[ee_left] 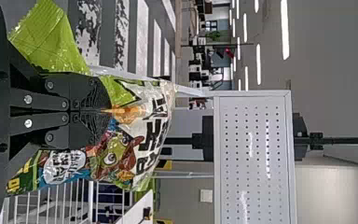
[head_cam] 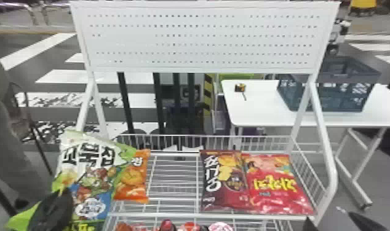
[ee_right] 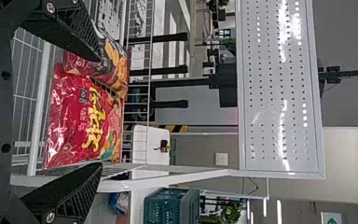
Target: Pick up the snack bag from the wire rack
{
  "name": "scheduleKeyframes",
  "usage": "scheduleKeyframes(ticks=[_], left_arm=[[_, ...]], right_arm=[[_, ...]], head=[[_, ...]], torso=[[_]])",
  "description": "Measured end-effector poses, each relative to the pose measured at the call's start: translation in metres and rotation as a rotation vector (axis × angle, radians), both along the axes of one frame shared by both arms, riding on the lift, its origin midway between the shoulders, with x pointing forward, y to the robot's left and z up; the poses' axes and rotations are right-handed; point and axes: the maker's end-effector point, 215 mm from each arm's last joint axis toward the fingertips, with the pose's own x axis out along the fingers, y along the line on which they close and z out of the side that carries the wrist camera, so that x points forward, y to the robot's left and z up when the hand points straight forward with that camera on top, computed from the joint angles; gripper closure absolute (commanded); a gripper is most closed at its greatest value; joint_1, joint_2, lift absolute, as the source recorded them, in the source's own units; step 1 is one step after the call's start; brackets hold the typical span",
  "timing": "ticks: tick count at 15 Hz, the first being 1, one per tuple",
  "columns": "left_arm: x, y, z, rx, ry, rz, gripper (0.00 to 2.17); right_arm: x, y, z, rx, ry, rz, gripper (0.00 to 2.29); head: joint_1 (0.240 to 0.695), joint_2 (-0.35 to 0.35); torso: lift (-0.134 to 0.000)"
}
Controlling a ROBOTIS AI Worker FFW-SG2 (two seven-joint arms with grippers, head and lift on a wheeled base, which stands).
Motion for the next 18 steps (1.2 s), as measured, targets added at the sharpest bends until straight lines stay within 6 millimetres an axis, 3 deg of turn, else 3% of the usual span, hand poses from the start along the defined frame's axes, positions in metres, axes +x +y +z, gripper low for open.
scheduleKeyframes(ticks=[8,11,15,16,17,18], left_arm=[[0.001,-0.001,-0.001,0.003,0.0,0.0,1.71],[0.002,-0.004,-0.002,0.002,-0.001,-0.002,1.71],[0.002,-0.004,-0.003,0.004,0.001,-0.002,1.71],[0.002,-0.004,-0.003,0.005,0.002,-0.003,1.71],[0.003,-0.004,-0.004,0.005,0.003,-0.003,1.71],[0.003,-0.004,-0.004,0.005,0.003,-0.004,1.71]], right_arm=[[0.13,0.022,-0.079,0.074,0.1,0.034,0.1],[0.165,0.023,-0.1,0.08,0.147,0.042,0.1],[0.186,0.021,-0.124,0.07,0.195,0.036,0.17],[0.187,0.02,-0.131,0.058,0.207,0.035,0.42],[0.186,0.02,-0.136,0.048,0.221,0.034,0.82],[0.185,0.02,-0.141,0.043,0.237,0.032,1.51]], head=[[0.499,0.0],[0.499,0.0],[0.499,0.0],[0.499,0.0],[0.499,0.0],[0.499,0.0]], torso=[[0.0],[0.0],[0.0],[0.0],[0.0],[0.0]])
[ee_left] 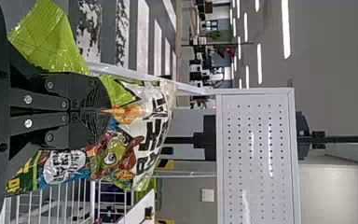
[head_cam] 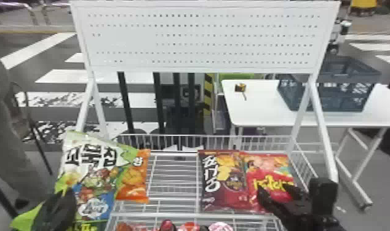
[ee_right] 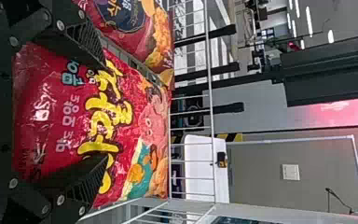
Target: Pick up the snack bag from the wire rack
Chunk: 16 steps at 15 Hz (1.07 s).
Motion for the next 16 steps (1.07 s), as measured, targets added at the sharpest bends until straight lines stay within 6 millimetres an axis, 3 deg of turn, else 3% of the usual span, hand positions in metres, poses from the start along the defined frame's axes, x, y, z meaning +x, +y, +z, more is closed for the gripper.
scheduleKeyframes(ticks=[1,2,11,16], left_arm=[[0.0,0.0,0.0,0.0,0.001,-0.001,1.71],[0.0,0.0,0.0,0.0,0.001,-0.001,1.71],[-0.008,-0.009,0.0,0.01,0.01,-0.014,1.71],[-0.015,-0.011,0.004,0.017,0.012,-0.018,1.71]], right_arm=[[-0.002,-0.002,-0.004,-0.005,0.014,-0.009,2.09],[-0.003,-0.005,-0.005,-0.01,0.02,-0.02,2.14],[-0.018,-0.019,0.007,-0.023,0.002,-0.098,2.22],[-0.032,-0.001,0.061,-0.023,-0.105,-0.084,2.22]], head=[[0.499,0.0],[0.499,0.0],[0.499,0.0],[0.499,0.0]], torso=[[0.0],[0.0],[0.0],[0.0]])
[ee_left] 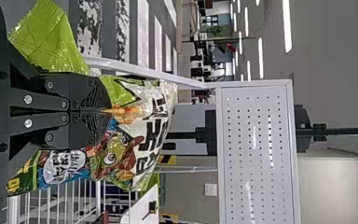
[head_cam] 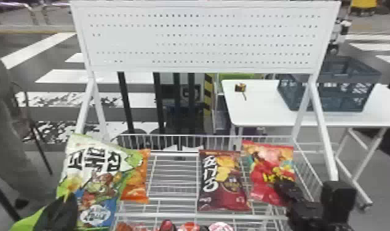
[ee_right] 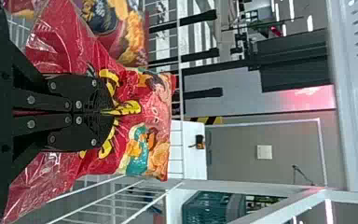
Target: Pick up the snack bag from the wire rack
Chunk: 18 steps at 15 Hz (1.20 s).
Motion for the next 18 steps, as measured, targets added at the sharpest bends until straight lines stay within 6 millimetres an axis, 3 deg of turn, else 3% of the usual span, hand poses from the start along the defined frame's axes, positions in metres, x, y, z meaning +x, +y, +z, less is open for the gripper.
scheduleKeyframes(ticks=[2,4,6,13,15,18], left_arm=[[-0.001,0.0,0.001,0.001,-0.001,0.0,1.71],[-0.001,0.0,0.003,0.002,-0.005,0.002,1.71],[-0.001,0.0,0.005,-0.001,-0.011,0.003,1.71],[0.005,0.001,0.007,-0.008,-0.025,0.006,1.71],[0.006,0.001,0.007,-0.011,-0.026,0.006,1.71],[0.007,0.001,0.006,-0.013,-0.025,0.007,1.71]], right_arm=[[-0.016,0.017,0.029,0.005,-0.05,0.024,2.22],[-0.043,0.035,0.057,0.021,-0.084,0.053,2.22],[-0.073,0.041,0.073,0.029,-0.092,0.061,2.22],[-0.172,0.014,0.111,-0.005,-0.165,0.019,2.22],[-0.187,0.013,0.119,-0.006,-0.184,0.023,2.22],[-0.193,0.014,0.122,-0.005,-0.185,0.025,2.22]], head=[[0.499,0.0],[0.499,0.0],[0.499,0.0],[0.499,0.0],[0.499,0.0],[0.499,0.0]], torso=[[0.0],[0.0],[0.0],[0.0],[0.0],[0.0]])
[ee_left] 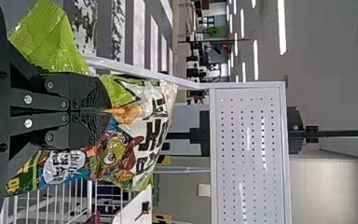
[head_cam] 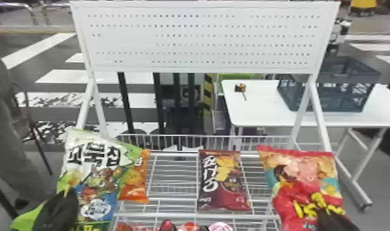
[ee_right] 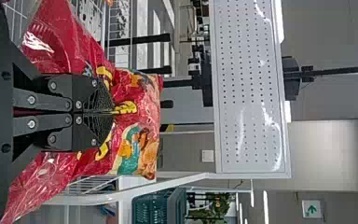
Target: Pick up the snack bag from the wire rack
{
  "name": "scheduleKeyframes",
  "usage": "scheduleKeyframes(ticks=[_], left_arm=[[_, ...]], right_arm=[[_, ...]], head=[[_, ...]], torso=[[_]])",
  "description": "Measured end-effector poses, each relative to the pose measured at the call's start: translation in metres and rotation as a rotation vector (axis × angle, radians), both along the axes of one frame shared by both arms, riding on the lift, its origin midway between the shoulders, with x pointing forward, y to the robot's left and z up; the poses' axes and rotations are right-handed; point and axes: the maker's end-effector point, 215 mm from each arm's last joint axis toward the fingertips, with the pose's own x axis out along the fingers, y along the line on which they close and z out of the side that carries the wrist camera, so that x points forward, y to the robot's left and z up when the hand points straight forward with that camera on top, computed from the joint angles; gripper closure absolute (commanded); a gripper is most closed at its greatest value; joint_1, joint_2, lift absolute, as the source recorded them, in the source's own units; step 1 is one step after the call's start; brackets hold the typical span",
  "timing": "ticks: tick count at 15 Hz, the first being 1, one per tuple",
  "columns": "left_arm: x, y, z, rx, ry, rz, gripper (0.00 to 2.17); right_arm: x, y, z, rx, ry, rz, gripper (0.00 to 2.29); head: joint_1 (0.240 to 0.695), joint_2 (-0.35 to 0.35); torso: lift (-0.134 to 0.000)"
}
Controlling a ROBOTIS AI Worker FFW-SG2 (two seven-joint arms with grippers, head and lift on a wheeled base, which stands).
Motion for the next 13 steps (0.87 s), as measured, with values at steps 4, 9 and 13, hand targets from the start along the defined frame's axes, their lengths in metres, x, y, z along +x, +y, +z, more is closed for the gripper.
scheduleKeyframes(ticks=[4,9,13], left_arm=[[-0.0006,0.0003,-0.0003,0.0,0.0,0.002,1.71],[-0.0011,-0.0002,0.0003,0.002,0.0,0.0,1.71],[-0.0015,-0.0007,0.0006,0.002,0.0,-0.002,1.71]], right_arm=[[-0.0005,0.0007,-0.0016,0.001,0.004,0.001,2.22],[-0.0023,0.0008,-0.0022,0.001,0.007,0.002,2.22],[-0.0029,0.0017,-0.002,0.001,0.008,0.005,2.22]], head=[[0.499,0.0],[0.499,0.0],[0.499,0.0]], torso=[[0.0],[0.0],[0.0]])
